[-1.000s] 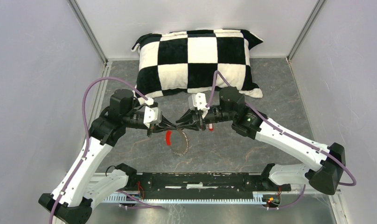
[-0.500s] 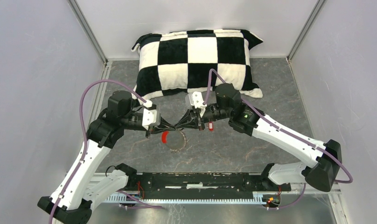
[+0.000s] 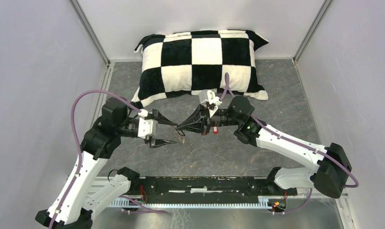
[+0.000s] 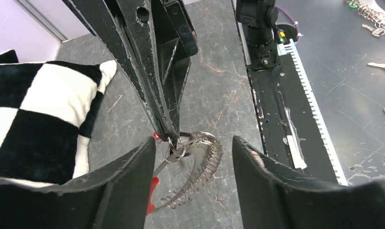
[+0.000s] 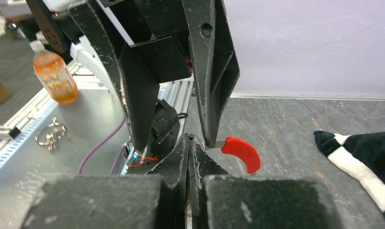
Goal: Put the keys on the keyring
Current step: Adjust the key on the keyring.
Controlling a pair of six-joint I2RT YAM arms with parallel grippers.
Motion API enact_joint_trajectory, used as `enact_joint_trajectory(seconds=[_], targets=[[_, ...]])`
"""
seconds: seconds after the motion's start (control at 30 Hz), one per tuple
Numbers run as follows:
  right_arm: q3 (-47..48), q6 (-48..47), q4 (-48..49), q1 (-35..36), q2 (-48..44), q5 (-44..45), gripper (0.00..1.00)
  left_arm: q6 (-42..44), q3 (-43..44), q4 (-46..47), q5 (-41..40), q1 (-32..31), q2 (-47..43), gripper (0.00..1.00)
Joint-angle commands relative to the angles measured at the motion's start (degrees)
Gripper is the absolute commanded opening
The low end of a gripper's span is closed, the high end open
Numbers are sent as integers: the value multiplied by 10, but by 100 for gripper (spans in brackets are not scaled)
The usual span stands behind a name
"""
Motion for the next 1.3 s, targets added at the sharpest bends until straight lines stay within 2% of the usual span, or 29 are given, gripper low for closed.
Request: enact_joint_trajectory(seconds=[0.0, 0.1, 0.2, 0.37, 0.5, 0.6, 0.93, 1.27], targets=[[-30, 121, 194, -1, -11, 27, 0, 4, 7, 34, 7, -2, -17, 71], [-23, 127, 193, 2, -6, 36, 0, -25, -5, 66, -19, -2, -26, 80], [-22, 123, 185, 2, -8, 56, 0, -46, -8, 75, -47, -2, -28, 99], [-29, 113, 169, 2, -13, 83, 0, -65, -8, 63, -74, -2, -24, 100], [-42, 119, 184, 2, -23, 97, 0, -35, -20, 54, -71, -2, -36, 100], [-49, 127, 201, 3, -28, 102, 0, 27, -24, 27, -74, -3, -49, 98], [-90, 150, 244, 3, -37, 94, 0, 182, -38, 22, -97, -3, -93, 82], [-105, 169, 278, 2, -31, 84, 0, 206, -44, 38, -69, -3, -75, 59]])
